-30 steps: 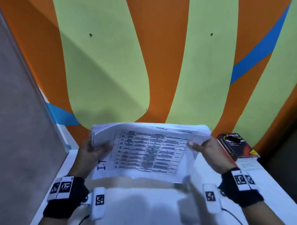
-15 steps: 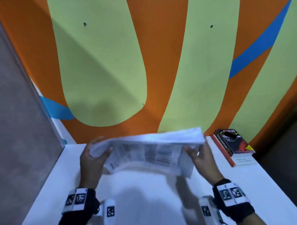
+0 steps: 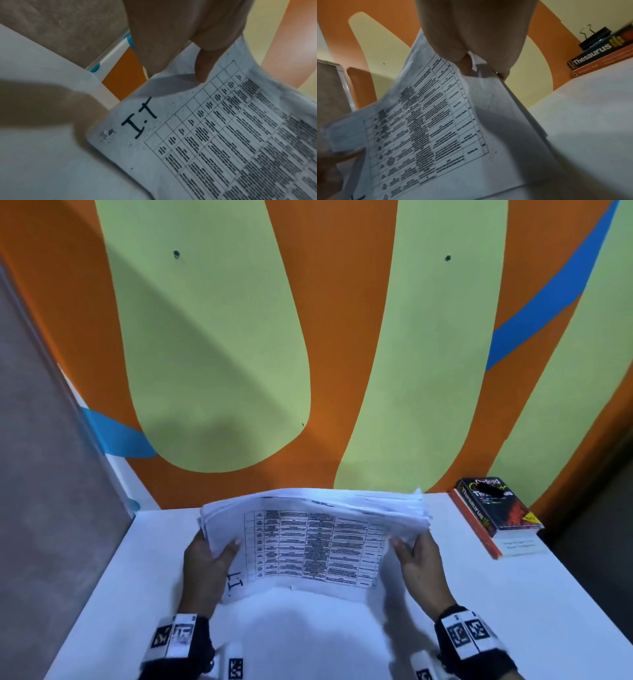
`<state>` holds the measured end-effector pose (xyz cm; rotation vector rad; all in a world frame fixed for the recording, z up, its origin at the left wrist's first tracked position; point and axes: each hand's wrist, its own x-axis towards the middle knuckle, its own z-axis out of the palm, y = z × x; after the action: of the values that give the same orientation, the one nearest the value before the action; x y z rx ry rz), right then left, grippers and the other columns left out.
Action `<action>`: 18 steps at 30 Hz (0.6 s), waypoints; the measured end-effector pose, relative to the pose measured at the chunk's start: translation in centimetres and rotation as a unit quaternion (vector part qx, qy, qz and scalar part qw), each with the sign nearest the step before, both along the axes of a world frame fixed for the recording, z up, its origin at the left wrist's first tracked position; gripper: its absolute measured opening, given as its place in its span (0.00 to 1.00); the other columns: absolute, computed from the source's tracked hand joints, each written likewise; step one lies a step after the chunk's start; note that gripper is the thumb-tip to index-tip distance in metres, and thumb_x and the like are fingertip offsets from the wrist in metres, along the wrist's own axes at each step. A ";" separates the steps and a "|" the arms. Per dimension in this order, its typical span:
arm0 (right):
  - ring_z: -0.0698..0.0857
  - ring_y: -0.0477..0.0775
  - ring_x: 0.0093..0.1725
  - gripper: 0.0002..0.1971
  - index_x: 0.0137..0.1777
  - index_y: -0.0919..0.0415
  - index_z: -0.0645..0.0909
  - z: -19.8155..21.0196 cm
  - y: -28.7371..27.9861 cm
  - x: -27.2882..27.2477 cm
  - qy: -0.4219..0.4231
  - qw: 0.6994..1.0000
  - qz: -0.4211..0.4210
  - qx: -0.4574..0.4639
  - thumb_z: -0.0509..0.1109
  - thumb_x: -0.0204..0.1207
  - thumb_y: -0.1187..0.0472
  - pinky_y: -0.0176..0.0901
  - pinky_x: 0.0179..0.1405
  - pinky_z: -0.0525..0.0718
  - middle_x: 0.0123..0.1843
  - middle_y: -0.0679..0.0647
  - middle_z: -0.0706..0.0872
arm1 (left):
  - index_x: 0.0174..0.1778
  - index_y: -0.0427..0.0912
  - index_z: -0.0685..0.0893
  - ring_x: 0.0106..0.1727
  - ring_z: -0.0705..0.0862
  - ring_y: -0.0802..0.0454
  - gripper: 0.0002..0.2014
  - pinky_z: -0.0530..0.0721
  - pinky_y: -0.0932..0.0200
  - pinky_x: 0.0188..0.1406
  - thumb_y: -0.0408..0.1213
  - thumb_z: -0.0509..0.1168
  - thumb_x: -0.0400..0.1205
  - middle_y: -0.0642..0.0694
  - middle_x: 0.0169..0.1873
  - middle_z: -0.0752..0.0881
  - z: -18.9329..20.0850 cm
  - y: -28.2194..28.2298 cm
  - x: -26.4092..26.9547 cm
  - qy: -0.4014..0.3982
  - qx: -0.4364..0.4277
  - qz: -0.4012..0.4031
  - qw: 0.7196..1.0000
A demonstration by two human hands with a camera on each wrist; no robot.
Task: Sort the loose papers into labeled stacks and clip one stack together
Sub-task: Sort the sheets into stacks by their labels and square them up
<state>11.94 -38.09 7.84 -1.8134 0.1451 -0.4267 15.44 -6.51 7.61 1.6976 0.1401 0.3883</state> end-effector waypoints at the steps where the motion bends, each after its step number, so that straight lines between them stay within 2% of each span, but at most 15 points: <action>1: 0.85 0.42 0.53 0.20 0.67 0.59 0.71 0.1 -0.2 0.0 -0.003 1.000 -0.003 0.002 0.66 0.78 0.73 0.30 0.53 0.83 0.53 0.45 0.84 | 0.50 0.47 0.83 0.54 0.86 0.39 0.13 0.83 0.32 0.58 0.35 0.76 0.72 0.40 0.51 0.88 0.1 0.1 -0.1 -0.009 -0.001 0.006 1.000; 2: 0.84 0.33 0.50 0.19 0.67 0.61 0.72 0.3 -0.3 0.0 -0.004 1.000 -0.002 0.002 0.67 0.77 0.72 0.34 0.52 0.84 0.53 0.42 0.84 | 0.53 0.46 0.83 0.54 0.86 0.38 0.16 0.83 0.34 0.59 0.35 0.76 0.72 0.40 0.52 0.88 0.5 0.2 -0.1 -0.014 -0.010 0.008 1.000; 4: 0.82 0.27 0.46 0.18 0.66 0.64 0.73 0.3 -0.4 -0.1 -0.006 1.000 0.003 -0.008 0.68 0.77 0.71 0.34 0.47 0.82 0.51 0.45 0.84 | 0.58 0.46 0.81 0.56 0.86 0.38 0.22 0.83 0.36 0.58 0.38 0.76 0.69 0.40 0.55 0.88 0.8 0.5 -0.2 -0.017 -0.038 -0.010 0.999; 6: 0.81 0.27 0.51 0.21 0.68 0.61 0.71 0.1 0.0 -0.2 0.011 1.000 0.014 0.000 0.67 0.77 0.74 0.28 0.55 0.81 0.59 0.50 0.84 | 0.61 0.48 0.80 0.58 0.85 0.39 0.24 0.82 0.34 0.61 0.42 0.75 0.68 0.41 0.56 0.88 0.2 0.6 -0.2 -0.003 -0.042 -0.021 0.999; 8: 0.81 0.29 0.57 0.23 0.70 0.62 0.70 -0.2 0.3 -0.1 0.015 1.000 0.013 0.008 0.65 0.77 0.77 0.30 0.64 0.80 0.64 0.55 0.82 | 0.58 0.54 0.83 0.58 0.86 0.42 0.21 0.81 0.32 0.62 0.46 0.73 0.68 0.44 0.55 0.89 -0.3 0.6 -0.2 0.008 -0.031 -0.019 0.999; 9: 0.82 0.30 0.57 0.23 0.71 0.63 0.71 -0.1 0.3 -0.1 0.010 1.000 0.011 0.011 0.64 0.77 0.77 0.28 0.64 0.79 0.65 0.56 0.82 | 0.55 0.56 0.84 0.57 0.87 0.42 0.18 0.82 0.34 0.61 0.46 0.73 0.69 0.44 0.55 0.89 -0.1 0.5 -0.2 0.003 -0.027 -0.012 1.000; 11: 0.82 0.35 0.60 0.22 0.71 0.67 0.70 0.3 0.1 0.2 -0.005 1.000 0.011 0.023 0.65 0.77 0.76 0.23 0.60 0.78 0.65 0.56 0.83 | 0.55 0.53 0.84 0.56 0.87 0.43 0.18 0.83 0.39 0.61 0.43 0.74 0.69 0.44 0.54 0.89 0.3 0.7 0.1 -0.012 -0.034 -0.003 0.999; 13: 0.80 0.40 0.65 0.23 0.73 0.66 0.68 0.5 0.2 0.3 -0.007 0.999 0.016 0.027 0.64 0.78 0.75 0.26 0.64 0.78 0.66 0.53 0.82 | 0.61 0.48 0.81 0.59 0.86 0.44 0.22 0.81 0.44 0.61 0.39 0.74 0.71 0.44 0.57 0.88 0.3 0.9 0.4 -0.020 -0.043 -0.012 0.999; 15: 0.77 0.47 0.70 0.26 0.76 0.62 0.64 -0.5 0.1 0.6 0.036 0.999 0.028 0.002 0.62 0.79 0.74 0.39 0.70 0.76 0.69 0.55 0.80 | 0.65 0.44 0.79 0.61 0.84 0.41 0.20 0.80 0.41 0.63 0.35 0.71 0.77 0.41 0.59 0.86 -0.3 0.6 0.6 0.002 -0.020 -0.022 1.000; 17: 0.77 0.65 0.67 0.24 0.75 0.64 0.62 -1.3 0.0 0.9 0.116 0.992 0.031 -0.033 0.61 0.80 0.72 0.53 0.66 0.77 0.65 0.70 0.79 | 0.62 0.44 0.79 0.60 0.85 0.38 0.14 0.82 0.38 0.61 0.34 0.67 0.80 0.39 0.57 0.87 -0.6 0.2 0.8 0.031 0.025 -0.020 0.999; 18: 0.78 0.71 0.63 0.21 0.72 0.66 0.63 -1.4 -0.2 1.1 0.141 0.989 0.021 -0.039 0.61 0.80 0.71 0.55 0.60 0.78 0.61 0.74 0.79 | 0.62 0.44 0.79 0.59 0.85 0.37 0.14 0.82 0.39 0.60 0.34 0.67 0.80 0.38 0.56 0.87 -0.2 0.0 0.9 0.033 0.039 -0.017 0.999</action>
<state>13.08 -38.29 6.49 -1.9437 0.2885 -0.1443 16.34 -6.49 7.42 1.7876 0.1454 0.3153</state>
